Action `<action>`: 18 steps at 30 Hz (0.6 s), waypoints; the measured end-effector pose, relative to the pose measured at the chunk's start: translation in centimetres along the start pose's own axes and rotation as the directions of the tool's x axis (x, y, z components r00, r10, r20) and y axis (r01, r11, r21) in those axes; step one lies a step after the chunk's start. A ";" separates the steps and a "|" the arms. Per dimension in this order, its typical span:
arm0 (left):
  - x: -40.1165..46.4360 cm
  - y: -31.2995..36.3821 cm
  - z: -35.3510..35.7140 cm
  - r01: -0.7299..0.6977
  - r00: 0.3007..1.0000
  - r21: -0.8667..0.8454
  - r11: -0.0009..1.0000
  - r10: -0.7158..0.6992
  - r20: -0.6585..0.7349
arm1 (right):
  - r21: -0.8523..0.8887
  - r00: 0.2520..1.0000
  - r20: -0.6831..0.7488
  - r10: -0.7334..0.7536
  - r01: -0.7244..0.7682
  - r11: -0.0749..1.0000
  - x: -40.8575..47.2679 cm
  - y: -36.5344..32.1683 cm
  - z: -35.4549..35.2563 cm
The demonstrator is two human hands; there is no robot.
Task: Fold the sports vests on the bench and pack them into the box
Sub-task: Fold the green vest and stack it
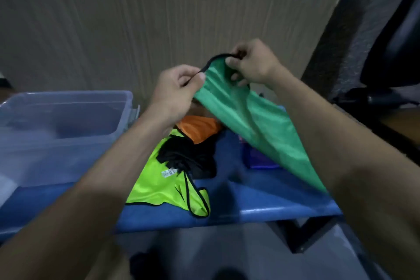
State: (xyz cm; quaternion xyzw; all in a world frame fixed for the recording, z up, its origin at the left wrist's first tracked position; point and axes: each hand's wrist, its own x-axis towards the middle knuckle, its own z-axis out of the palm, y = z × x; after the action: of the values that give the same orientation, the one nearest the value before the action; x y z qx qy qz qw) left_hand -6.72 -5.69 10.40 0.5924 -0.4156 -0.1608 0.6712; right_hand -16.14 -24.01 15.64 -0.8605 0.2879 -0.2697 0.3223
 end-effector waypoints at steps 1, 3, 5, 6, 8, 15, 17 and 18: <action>0.2 -0.7 -1.7 0.017 1.000 0.011 1.000 -0.017 -0.025 | 0.018 0.999 0.037 -0.010 0.009 1.000 0.4 -0.3 1.4; 1.1 -1.2 -4.1 -0.005 0.998 0.078 0.997 0.010 -0.060 | 0.051 0.997 0.078 -0.019 0.015 0.999 1.0 -1.2 2.5; 2.2 -0.9 -5.4 -0.050 0.996 0.137 0.989 0.060 -0.069 | 0.110 0.995 0.095 -0.021 0.011 0.994 1.2 -2.0 2.3; 2.6 -0.7 -5.9 -0.064 0.995 0.170 0.983 0.076 -0.069 | 0.146 0.994 0.110 -0.021 0.005 0.989 1.1 -2.3 2.2; 2.7 -0.7 -6.8 -0.079 0.994 0.238 0.968 0.094 -0.054 | 0.206 0.989 0.146 -0.020 -0.010 0.979 0.5 -2.3 2.4; 1.1 -1.4 -8.6 -0.161 0.985 0.420 0.893 0.169 0.018 | 0.368 0.992 0.124 -0.016 -0.031 0.929 -1.9 -1.6 4.3; 1.1 0.9 -7.4 -0.236 0.970 0.426 0.873 0.240 0.045 | 0.431 0.998 0.056 -0.009 -0.016 0.902 -2.5 -2.4 2.7; 1.2 2.4 -6.4 -0.277 0.959 0.415 0.867 0.279 0.057 | 0.462 1.000 0.012 -0.005 -0.001 0.887 -2.9 -2.8 1.5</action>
State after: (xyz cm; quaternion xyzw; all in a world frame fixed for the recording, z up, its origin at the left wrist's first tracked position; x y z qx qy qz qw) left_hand -1.85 -1.75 13.40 0.6568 -0.5195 0.0315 0.5456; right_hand -16.24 -19.74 15.88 -0.7612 0.2127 -0.3251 0.5193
